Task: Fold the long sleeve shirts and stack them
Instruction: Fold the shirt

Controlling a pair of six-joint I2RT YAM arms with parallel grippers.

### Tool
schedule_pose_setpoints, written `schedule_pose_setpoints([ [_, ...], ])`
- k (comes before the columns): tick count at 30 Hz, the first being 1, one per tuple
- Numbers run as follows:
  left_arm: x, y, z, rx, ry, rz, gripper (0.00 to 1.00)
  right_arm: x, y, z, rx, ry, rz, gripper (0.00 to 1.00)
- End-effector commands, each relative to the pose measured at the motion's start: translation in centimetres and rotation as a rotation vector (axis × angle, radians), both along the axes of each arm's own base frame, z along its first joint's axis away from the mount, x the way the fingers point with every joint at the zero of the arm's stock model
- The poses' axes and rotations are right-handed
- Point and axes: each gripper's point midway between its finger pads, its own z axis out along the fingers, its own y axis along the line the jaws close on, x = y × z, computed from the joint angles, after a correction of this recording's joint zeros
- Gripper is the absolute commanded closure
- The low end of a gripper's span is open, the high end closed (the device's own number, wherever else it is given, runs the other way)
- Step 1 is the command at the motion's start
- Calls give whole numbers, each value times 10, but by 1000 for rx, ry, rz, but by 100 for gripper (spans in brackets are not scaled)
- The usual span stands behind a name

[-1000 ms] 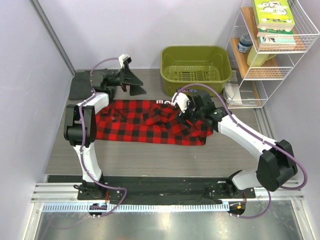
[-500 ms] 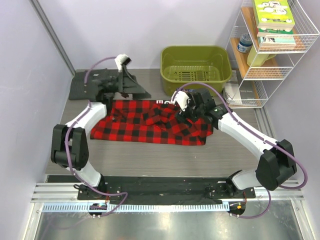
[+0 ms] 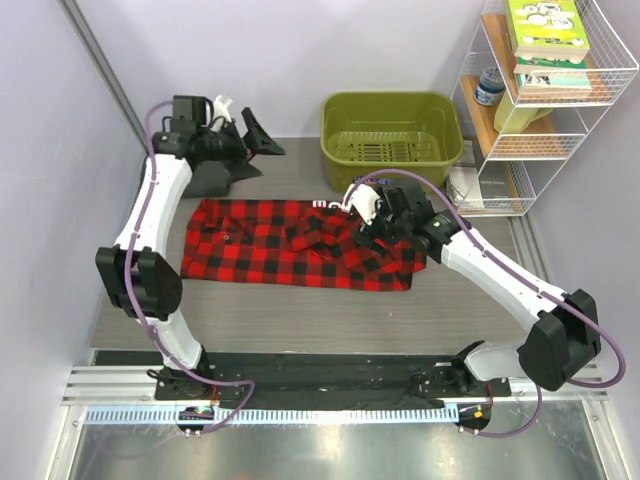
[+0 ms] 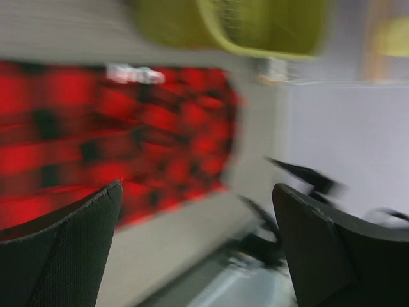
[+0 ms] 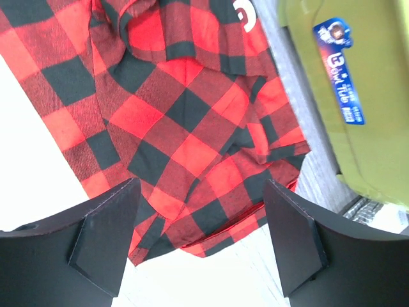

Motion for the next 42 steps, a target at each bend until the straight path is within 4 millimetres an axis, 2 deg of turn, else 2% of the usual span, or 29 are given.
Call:
schedule_pose_setpoints([
  [1, -34, 83, -18, 717, -253, -46, 0, 0, 10, 21, 86, -61, 10, 17],
  [2, -42, 96, -42, 786, -260, -51, 0, 1, 13, 18, 91, -54, 10, 17],
  [3, -18, 103, -19, 843, -468, 3, 0, 2, 16, 17, 106, -47, 16, 17],
  [4, -32, 119, 20, 899, -620, 88, 0, 3, 24, 17, 132, -40, 38, 17],
  [5, -37, 123, 0, 923, -635, 80, 0, 3, 30, 15, 156, -25, 47, 17],
  [6, -35, 122, 24, 948, -791, 87, 0, 6, 38, 13, 176, -10, 61, 18],
  [7, -46, 123, 40, 934, -864, 114, 0, 4, 47, 13, 206, 16, 88, 17],
  [8, -49, 123, 31, 934, -866, 121, 0, 5, 54, 11, 239, 50, 75, 18],
  [9, -52, 122, 34, 920, -887, 121, 0, 14, 63, 6, 258, 72, 66, 18],
  [11, -57, 119, 35, 852, -831, 165, 0, 19, 78, 0, 314, 140, 51, 19],
  [12, -59, 119, 43, 819, -808, 201, 0, 27, 87, -2, 345, 146, 44, 19],
  [15, -63, 117, 28, 686, -623, 316, 0, 39, 107, -16, 425, 232, -1, 19],
  [17, -65, 119, 25, 618, -575, 407, 0, 46, 118, -22, 474, 290, -40, 20],
  [18, -65, 119, 22, 602, -569, 428, 0, 55, 126, -16, 527, 312, -67, 21],
  [19, -66, 121, 11, 597, -545, 450, 0, 59, 131, -29, 531, 350, -83, 21],
  [20, -66, 122, 10, 569, -532, 485, 0, 64, 135, -32, 542, 361, -95, 21],
  [21, -68, 123, 11, 558, -534, 500, 0, 74, 141, -25, 563, 342, -96, 22],
  [22, -69, 123, 4, 551, -514, 507, 0, 78, 144, -36, 572, 376, -121, 23],
  [24, -69, 119, -1, 475, -480, 520, 0, 88, 148, -35, 587, 359, -138, 25],
  [28, -65, 143, -29, 446, -326, 620, 0, 95, 151, -56, 574, 388, -172, 26],
  [31, -64, 147, -32, 443, -338, 621, 0, 96, 153, -64, 588, 414, -173, 30],
  [34, -61, 139, -41, 368, -302, 604, 0, 90, 160, -67, 617, 455, -145, 43],
  [36, -61, 139, -63, 310, -206, 618, 0, 85, 165, -65, 634, 481, -117, 61],
  [37, -60, 150, -69, 261, -149, 671, 0, 83, 166, -62, 642, 484, -108, 69],
  [38, -60, 150, -77, 245, -119, 676, 0, 79, 167, -60, 648, 495, -93, 76],
  [39, -61, 149, -85, 239, -94, 675, 0, 79, 168, -53, 664, 485, -81, 88],
  [40, -62, 147, -88, 223, -79, 672, 0, 78, 169, -40, 685, 469, -72, 92],
  [41, -63, 140, -88, 170, -52, 669, 0, 74, 166, -38, 690, 473, -77, 98],
  [42, -63, 136, -91, 145, -37, 660, 0, 77, 171, -24, 734, 442, -66, 99],
])
